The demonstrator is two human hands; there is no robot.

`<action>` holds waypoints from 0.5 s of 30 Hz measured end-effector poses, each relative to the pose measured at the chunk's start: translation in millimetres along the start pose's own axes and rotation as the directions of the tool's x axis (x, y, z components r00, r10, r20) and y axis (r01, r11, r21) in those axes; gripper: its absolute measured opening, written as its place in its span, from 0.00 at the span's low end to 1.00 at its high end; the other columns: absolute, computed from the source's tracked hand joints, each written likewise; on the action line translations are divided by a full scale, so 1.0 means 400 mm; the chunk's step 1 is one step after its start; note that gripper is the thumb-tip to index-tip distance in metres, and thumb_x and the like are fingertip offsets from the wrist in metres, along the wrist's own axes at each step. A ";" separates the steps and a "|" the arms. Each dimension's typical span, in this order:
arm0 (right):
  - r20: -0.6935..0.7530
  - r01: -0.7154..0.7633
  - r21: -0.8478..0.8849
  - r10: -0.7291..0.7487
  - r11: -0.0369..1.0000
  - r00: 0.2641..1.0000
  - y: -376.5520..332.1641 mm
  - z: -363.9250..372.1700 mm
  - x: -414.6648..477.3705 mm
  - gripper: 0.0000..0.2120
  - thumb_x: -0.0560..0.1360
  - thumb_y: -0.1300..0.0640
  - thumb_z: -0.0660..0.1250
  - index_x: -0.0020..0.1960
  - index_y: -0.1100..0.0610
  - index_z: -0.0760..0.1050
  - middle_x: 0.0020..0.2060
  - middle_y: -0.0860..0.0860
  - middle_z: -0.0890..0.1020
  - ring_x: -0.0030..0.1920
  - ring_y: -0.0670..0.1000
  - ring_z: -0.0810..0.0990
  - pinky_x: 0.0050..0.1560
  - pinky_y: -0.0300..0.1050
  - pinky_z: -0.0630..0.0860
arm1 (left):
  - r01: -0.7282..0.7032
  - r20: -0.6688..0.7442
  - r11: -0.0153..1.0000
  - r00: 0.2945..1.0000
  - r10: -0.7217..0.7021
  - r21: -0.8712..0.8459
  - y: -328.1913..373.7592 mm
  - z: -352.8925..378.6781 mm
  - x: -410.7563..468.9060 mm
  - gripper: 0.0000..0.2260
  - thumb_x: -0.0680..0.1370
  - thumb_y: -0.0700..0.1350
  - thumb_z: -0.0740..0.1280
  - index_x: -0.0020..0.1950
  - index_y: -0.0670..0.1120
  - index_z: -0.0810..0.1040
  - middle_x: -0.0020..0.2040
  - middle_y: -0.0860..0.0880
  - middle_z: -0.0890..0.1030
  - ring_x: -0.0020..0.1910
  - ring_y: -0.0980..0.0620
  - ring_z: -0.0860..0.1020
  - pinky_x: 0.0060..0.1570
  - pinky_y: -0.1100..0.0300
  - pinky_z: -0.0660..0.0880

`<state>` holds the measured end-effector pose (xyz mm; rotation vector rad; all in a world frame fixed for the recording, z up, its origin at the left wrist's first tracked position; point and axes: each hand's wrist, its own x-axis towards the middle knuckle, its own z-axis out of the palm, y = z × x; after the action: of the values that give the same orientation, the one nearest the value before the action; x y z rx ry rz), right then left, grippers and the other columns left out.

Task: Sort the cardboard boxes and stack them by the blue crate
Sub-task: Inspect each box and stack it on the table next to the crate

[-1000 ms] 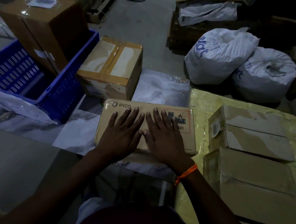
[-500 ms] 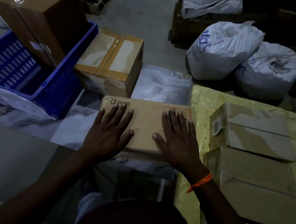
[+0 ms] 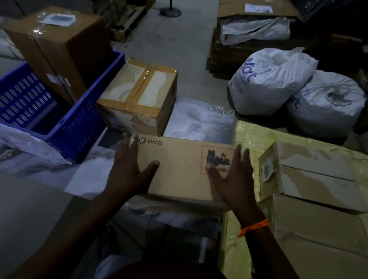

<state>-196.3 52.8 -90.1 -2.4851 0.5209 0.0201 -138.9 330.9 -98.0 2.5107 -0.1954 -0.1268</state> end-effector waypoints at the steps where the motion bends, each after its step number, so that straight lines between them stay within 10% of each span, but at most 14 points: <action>1: 0.025 -0.058 0.154 0.055 0.986 0.998 0.011 -0.013 0.016 0.46 0.76 0.33 0.69 0.83 0.53 0.52 0.80 0.59 0.62 0.78 0.61 0.64 0.74 0.58 0.68 | 0.049 -0.003 0.988 0.999 -0.050 -0.143 -0.002 -0.013 0.011 0.36 0.78 0.60 0.69 0.80 0.49 0.59 0.80 0.45 0.62 0.78 0.41 0.61 0.72 0.43 0.67; 5: 0.081 -0.126 0.479 0.099 0.869 0.992 0.032 -0.039 0.036 0.23 0.77 0.41 0.72 0.67 0.49 0.74 0.58 0.47 0.84 0.58 0.52 0.83 0.58 0.50 0.79 | 0.178 0.065 0.844 0.984 -0.169 -0.506 0.012 -0.048 0.016 0.21 0.79 0.46 0.71 0.69 0.56 0.69 0.63 0.56 0.74 0.65 0.53 0.72 0.49 0.65 0.69; 15: -0.103 0.002 0.744 0.112 0.668 0.988 0.048 -0.072 -0.011 0.16 0.79 0.43 0.69 0.62 0.49 0.74 0.55 0.47 0.84 0.52 0.45 0.85 0.54 0.56 0.81 | 0.257 0.109 0.403 0.929 -0.355 -0.878 -0.019 -0.058 -0.040 0.17 0.77 0.59 0.69 0.64 0.56 0.76 0.66 0.53 0.78 0.65 0.54 0.76 0.61 0.46 0.76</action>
<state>-210.4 24.2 -76.3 -1.6565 0.5266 -0.2949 -150.8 352.8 -82.9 1.4306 0.3309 -0.1950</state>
